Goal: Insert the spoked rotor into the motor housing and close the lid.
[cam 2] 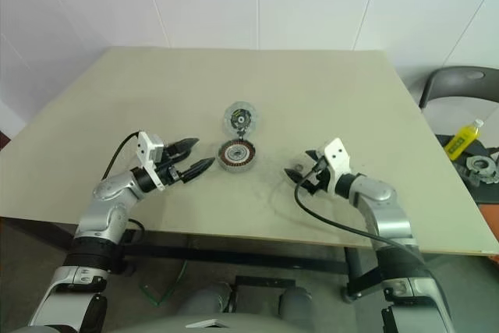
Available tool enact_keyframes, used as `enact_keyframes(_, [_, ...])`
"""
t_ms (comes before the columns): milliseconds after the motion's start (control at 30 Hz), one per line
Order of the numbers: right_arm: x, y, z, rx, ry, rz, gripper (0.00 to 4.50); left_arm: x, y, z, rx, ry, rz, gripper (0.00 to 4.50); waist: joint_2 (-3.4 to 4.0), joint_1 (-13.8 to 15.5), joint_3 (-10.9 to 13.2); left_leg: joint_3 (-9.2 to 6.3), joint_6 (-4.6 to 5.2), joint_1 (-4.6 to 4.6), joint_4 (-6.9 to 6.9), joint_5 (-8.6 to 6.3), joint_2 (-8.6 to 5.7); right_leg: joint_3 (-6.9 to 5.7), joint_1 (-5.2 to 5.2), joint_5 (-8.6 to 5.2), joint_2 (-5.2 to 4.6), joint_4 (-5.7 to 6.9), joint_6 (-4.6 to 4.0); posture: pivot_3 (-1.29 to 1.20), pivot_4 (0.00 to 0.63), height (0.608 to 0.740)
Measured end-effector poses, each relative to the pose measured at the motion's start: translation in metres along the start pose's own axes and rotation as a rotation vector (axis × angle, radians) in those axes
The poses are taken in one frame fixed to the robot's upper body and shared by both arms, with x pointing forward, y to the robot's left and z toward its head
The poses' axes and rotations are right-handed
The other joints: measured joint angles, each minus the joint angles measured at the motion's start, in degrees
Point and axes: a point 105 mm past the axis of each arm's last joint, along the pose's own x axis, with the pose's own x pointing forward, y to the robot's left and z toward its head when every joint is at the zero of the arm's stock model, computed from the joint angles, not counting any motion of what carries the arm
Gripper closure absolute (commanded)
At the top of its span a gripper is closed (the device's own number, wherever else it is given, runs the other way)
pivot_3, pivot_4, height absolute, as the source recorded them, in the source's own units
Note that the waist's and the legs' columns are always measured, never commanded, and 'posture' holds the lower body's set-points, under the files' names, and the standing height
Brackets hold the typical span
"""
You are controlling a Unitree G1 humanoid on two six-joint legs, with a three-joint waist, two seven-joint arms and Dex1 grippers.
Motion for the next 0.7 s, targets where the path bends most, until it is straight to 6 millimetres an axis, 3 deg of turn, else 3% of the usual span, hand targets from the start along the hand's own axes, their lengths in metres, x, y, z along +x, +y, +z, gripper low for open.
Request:
enact_keyframes(433, [0.000,0.001,-0.002,0.001,0.012,0.002,0.01,0.001,-0.003,-0.003,0.009,0.006,-0.028,0.00,0.00,0.00,0.00,0.00,0.02,-0.01,-0.05,-0.01,0.00,0.00,0.01,0.00,0.00,-0.11,0.00,0.00,0.000,0.740])
enact_keyframes(700, [0.001,0.003,-0.018,0.010,0.096,-0.020,0.01,0.003,-0.005,-0.007,0.020,0.031,-0.044,0.00,0.00,0.03,0.00,0.00,0.06,-0.01,-0.13,-0.03,0.00,0.00,0.03,0.01,0.00,-0.26,0.01,0.00,0.000,0.740])
